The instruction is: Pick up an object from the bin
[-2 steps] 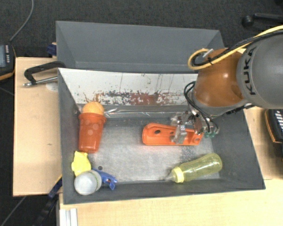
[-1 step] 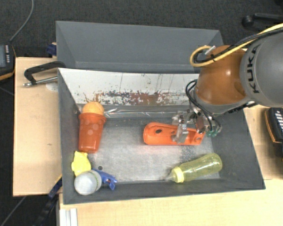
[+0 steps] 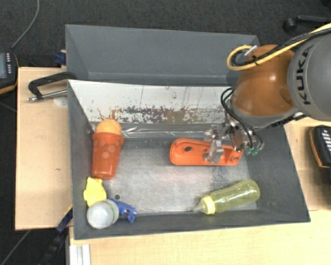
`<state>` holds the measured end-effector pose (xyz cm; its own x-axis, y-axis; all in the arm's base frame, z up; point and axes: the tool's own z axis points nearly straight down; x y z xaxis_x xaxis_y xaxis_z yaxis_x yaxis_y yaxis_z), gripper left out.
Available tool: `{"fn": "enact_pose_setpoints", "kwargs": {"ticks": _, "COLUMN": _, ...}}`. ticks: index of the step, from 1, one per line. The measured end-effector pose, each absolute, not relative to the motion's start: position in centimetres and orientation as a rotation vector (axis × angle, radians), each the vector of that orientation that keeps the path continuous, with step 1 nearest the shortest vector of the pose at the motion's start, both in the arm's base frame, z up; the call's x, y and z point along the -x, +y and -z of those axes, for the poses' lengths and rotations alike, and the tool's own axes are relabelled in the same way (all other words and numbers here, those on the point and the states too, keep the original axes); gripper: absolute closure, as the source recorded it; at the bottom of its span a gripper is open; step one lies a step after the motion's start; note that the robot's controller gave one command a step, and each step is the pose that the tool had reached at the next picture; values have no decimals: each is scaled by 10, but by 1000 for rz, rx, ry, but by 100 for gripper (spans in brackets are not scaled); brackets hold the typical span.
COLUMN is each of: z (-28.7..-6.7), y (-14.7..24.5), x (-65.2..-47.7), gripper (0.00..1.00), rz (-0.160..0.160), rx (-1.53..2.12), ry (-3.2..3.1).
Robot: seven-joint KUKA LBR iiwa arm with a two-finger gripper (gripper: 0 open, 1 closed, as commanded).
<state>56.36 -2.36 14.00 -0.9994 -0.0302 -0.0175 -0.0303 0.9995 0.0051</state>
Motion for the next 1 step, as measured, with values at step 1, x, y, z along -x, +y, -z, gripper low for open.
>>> {"fn": "enact_pose_setpoints", "kwargs": {"ticks": 1, "z": -159, "y": -23, "x": -565, "gripper": 100, "rz": -8, "rx": 48, "ry": 3118}}
